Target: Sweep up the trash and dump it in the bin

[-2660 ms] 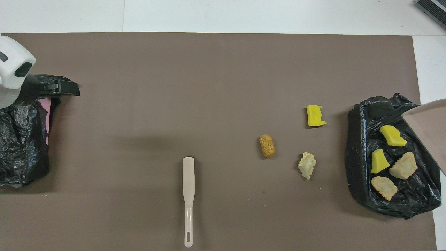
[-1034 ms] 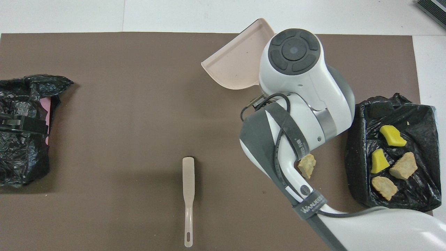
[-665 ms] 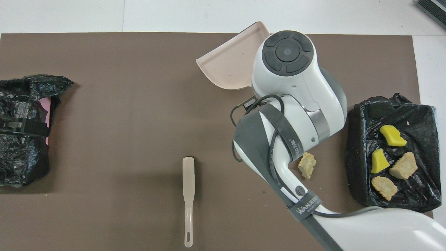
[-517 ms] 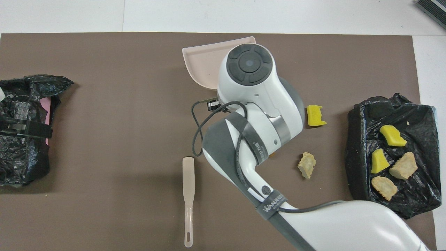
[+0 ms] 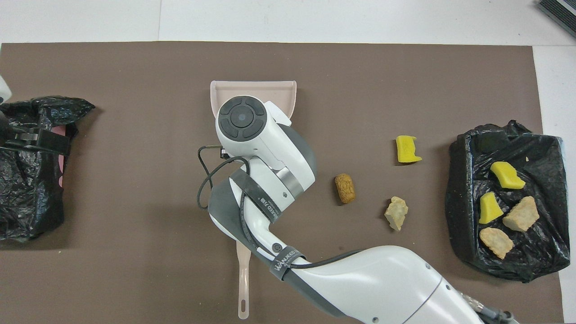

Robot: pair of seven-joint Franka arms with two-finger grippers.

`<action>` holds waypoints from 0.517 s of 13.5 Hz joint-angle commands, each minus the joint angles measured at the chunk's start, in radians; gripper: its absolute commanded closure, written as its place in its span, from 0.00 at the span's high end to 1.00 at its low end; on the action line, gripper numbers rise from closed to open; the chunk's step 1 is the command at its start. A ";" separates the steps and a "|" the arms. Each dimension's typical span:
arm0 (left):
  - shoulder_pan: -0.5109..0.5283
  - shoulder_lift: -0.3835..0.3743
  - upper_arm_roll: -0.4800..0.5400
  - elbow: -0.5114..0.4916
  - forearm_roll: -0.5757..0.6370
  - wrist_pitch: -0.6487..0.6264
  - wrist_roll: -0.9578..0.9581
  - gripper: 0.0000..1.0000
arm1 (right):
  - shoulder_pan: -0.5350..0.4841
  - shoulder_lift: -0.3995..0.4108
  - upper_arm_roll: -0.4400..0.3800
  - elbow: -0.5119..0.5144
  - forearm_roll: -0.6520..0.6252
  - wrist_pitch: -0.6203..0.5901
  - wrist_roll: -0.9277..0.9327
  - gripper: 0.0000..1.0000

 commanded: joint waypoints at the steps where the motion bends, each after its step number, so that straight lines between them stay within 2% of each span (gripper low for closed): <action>1: -0.013 0.005 0.008 0.022 -0.003 -0.017 -0.004 1.00 | 0.005 0.038 -0.001 0.036 0.047 0.028 0.021 0.00; 3: -0.014 -0.001 0.008 0.011 -0.003 -0.019 -0.005 1.00 | 0.005 0.032 -0.001 0.010 0.093 0.025 0.019 0.01; 5: -0.016 -0.001 0.007 0.006 -0.003 -0.013 -0.008 1.00 | 0.002 0.032 -0.001 0.010 0.092 0.017 0.019 0.20; 6: -0.017 0.002 0.007 0.012 -0.004 -0.014 -0.008 1.00 | -0.001 0.031 -0.001 0.008 0.093 0.017 0.019 0.45; 7: -0.017 0.000 0.005 0.008 -0.021 -0.014 -0.010 1.00 | -0.003 0.028 -0.001 0.007 0.096 0.017 0.019 0.61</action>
